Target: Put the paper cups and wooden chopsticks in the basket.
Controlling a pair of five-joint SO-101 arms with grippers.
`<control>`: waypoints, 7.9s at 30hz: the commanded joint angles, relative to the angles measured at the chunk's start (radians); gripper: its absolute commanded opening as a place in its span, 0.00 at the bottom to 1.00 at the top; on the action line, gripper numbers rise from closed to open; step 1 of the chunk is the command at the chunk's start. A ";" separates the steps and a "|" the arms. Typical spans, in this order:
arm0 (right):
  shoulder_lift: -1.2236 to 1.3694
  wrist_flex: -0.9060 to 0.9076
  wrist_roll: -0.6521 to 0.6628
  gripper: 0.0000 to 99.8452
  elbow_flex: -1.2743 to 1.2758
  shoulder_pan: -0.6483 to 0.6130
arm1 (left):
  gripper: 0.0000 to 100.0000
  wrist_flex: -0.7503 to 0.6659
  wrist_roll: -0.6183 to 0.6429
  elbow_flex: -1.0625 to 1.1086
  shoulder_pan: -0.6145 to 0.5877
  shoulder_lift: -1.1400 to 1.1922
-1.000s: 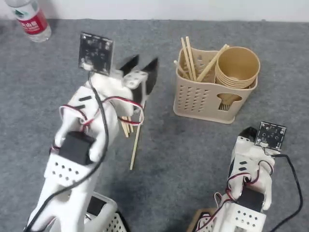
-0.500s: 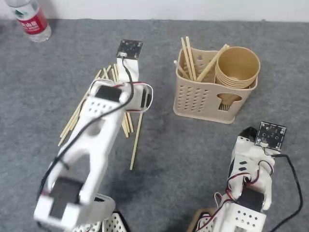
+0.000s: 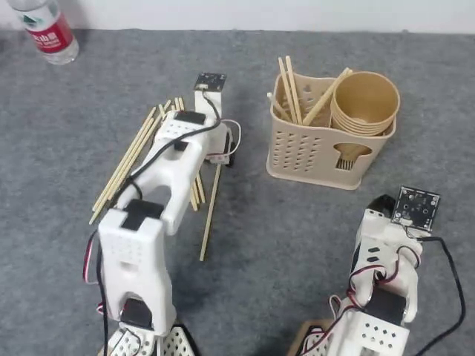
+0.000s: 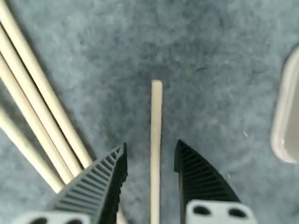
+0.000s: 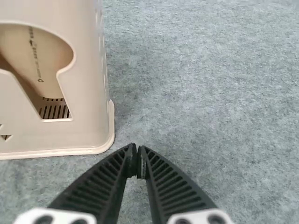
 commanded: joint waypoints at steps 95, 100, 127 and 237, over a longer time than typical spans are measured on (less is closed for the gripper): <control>-0.010 -0.025 0.017 0.01 -0.002 -0.005 | 0.02 -1.122 -0.183 0.456 0.370 -0.799; -0.010 -0.025 0.017 0.01 -0.002 -0.005 | 0.11 -1.045 -0.160 0.490 0.376 -0.914; -0.010 -0.019 0.021 0.01 -0.002 -0.005 | 0.18 -0.239 -0.011 0.352 -0.379 -0.615; -0.010 -0.018 0.052 0.01 0.000 -0.045 | 0.01 0.773 -0.341 -0.820 -0.114 -0.459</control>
